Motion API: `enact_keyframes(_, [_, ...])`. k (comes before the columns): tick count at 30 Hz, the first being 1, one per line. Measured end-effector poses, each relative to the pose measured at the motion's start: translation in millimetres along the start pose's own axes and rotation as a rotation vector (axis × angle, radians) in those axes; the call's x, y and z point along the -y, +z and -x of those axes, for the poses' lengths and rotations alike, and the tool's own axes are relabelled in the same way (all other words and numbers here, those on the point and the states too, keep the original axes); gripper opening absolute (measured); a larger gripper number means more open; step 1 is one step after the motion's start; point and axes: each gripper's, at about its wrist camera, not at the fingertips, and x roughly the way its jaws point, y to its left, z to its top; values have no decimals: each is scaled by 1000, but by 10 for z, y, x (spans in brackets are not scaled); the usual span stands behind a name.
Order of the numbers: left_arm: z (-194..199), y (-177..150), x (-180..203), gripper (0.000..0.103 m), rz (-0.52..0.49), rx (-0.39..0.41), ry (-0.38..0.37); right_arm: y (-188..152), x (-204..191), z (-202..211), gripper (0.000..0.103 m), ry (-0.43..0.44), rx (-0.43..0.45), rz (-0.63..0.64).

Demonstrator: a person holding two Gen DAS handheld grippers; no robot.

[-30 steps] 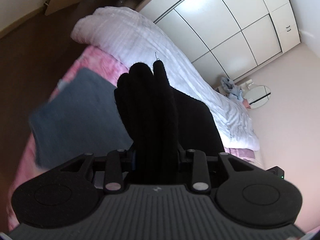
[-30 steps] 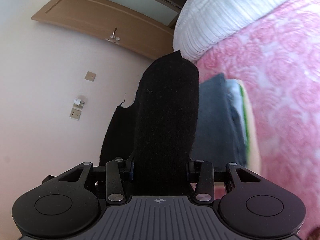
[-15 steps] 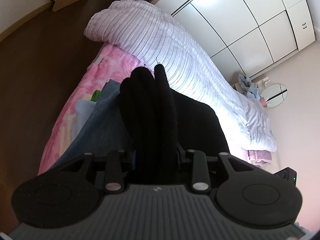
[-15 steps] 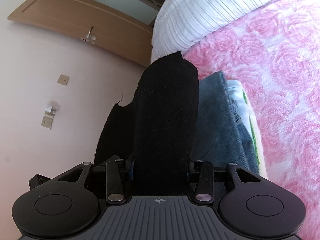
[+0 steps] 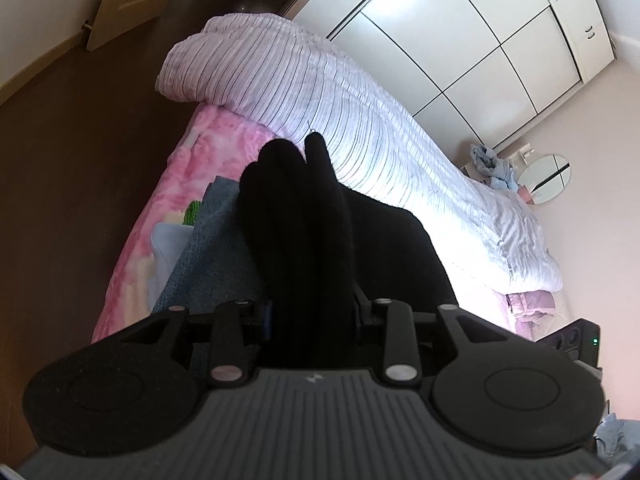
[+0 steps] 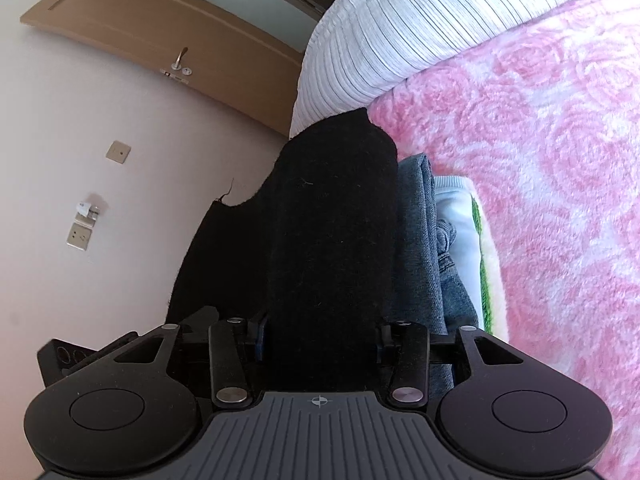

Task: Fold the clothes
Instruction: 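Carry the black garment with both grippers over to the stack of folded clothes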

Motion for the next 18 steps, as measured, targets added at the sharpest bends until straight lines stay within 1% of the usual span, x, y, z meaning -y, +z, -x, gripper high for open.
enact_keyframes(3, [14,-4,49,29,-23,14,4,-27,-64,43,44,-1,24,46])
enact_keyframes(5, [-60,-8,31,30,-43,-13,44,-40,-82,45,44,-6,25,64])
enact_keyframes(6, [-74,-17,11,32,-43,-22,52,-42,-64,12,47,-16,3,55])
enact_keyframes(7, [-87,-27,-10,34,-43,-31,58,-41,-42,-19,48,-26,-18,44])
enact_keyframes(9, [-54,-26,-8,35,-24,-28,72,-23,-50,-26,51,-40,-42,43])
enact_keyframes(10, [-37,-26,-7,35,-15,-26,80,-9,-82,-15,52,-51,-53,55])
enact_keyframes(12, [37,-19,80,35,-41,-19,126,23,-193,34,58,-94,-82,107])
enact_keyframes(13, [86,-14,129,35,-52,-11,152,34,-242,86,59,-115,-88,136])
enact_keyframes(14, [158,-12,195,33,-58,3,183,39,-282,157,59,-133,-84,164])
enact_keyframes(16, [326,-30,367,22,-94,42,246,20,-347,334,59,-152,-55,222])
enact_keyframes(17, [410,-40,453,19,-112,62,278,1,-375,427,59,-156,-39,254])
enact_keyframes(18, [486,-63,540,16,-135,75,292,-25,-408,509,58,-162,-28,295])
